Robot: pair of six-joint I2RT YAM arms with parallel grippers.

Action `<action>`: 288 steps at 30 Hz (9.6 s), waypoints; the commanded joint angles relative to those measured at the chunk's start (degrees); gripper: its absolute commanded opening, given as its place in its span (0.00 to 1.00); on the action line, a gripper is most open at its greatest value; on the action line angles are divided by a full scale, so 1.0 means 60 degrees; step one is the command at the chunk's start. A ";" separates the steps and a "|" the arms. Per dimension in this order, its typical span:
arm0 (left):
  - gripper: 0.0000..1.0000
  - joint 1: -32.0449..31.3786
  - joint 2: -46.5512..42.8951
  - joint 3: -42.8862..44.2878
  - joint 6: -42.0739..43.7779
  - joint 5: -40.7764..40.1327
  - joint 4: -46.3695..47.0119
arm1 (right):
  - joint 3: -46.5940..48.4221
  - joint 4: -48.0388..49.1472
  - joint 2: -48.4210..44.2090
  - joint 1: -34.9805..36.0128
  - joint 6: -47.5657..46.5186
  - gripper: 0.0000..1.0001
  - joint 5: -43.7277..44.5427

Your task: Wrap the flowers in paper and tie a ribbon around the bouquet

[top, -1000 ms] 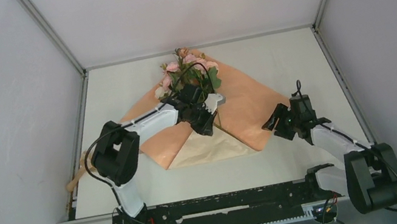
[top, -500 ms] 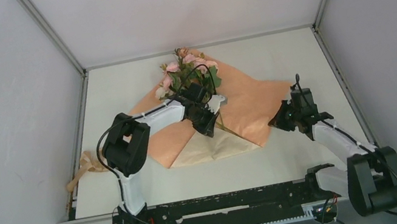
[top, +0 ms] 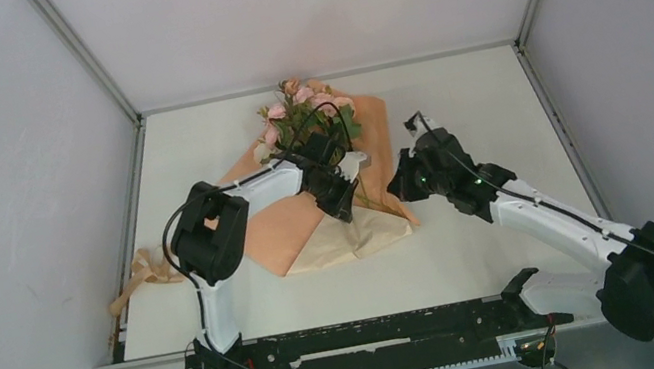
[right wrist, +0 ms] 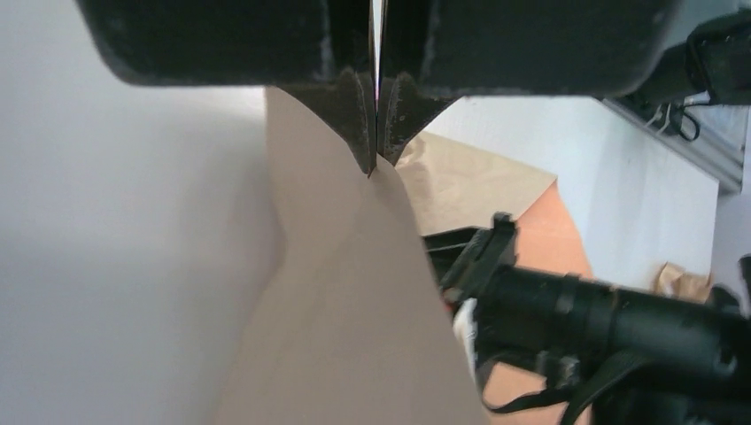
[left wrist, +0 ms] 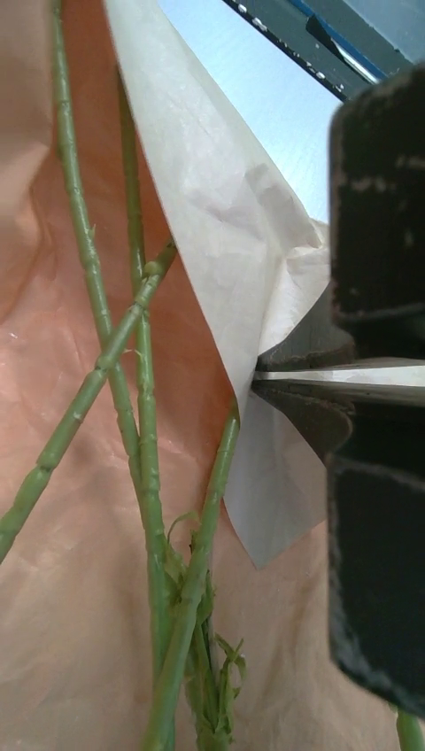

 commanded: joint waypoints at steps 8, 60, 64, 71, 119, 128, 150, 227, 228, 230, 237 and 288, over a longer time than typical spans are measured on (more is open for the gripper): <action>0.12 0.0528 0.0629 0.0246 -0.0477 0.0275 0.0550 | 0.0789 0.2600 0.2188 0.2011 0.0533 0.00 -0.0427; 0.12 0.0785 0.0653 0.0011 -0.0449 0.0502 0.0687 | -0.5434 0.4221 -0.0343 0.0398 0.6363 0.64 0.2443; 0.12 0.0788 0.0673 0.0043 -0.0460 0.0503 0.0687 | -0.4990 0.3660 0.0276 0.0490 0.5925 0.49 0.3238; 0.12 0.0792 0.0622 0.0045 -0.0402 0.0552 0.0633 | -0.4533 0.3501 0.1380 0.0540 0.5585 0.34 0.3752; 0.24 0.1657 -0.0123 0.0665 -0.0387 0.0995 -0.0076 | 0.0322 0.3465 0.6269 0.6770 -0.5544 0.00 0.7523; 0.52 0.3047 -0.1623 0.1218 -0.0380 0.1565 -0.0611 | 0.0350 0.3157 0.6660 0.6921 -0.5238 0.00 0.7308; 0.89 0.4959 -0.3692 -0.2399 -0.5416 0.4925 0.5128 | 0.0349 0.2803 0.6925 0.6984 -0.5308 0.00 0.7338; 0.00 0.4790 -0.1581 -0.3300 -0.4333 0.0663 0.3423 | -0.0334 0.3392 0.5292 0.3017 -0.0625 0.01 -0.1186; 0.00 0.4792 -0.1563 -0.3306 -0.4330 0.0618 0.3427 | -0.0778 0.3279 0.4865 0.3033 -0.0543 0.01 -0.1125; 0.00 0.4792 -0.1532 -0.3284 -0.4330 0.0632 0.3427 | -0.1186 0.2651 0.4100 0.3087 -0.0466 0.01 -0.0903; 0.00 0.4792 -0.1503 -0.3304 -0.4359 0.0972 0.3475 | -0.1540 0.2284 0.2108 0.1684 -0.0137 0.35 -0.1369; 0.00 0.3357 -0.2683 -0.4459 -0.3759 0.1425 0.3120 | 0.0736 0.5331 0.4921 -0.0964 0.0568 0.04 -0.3911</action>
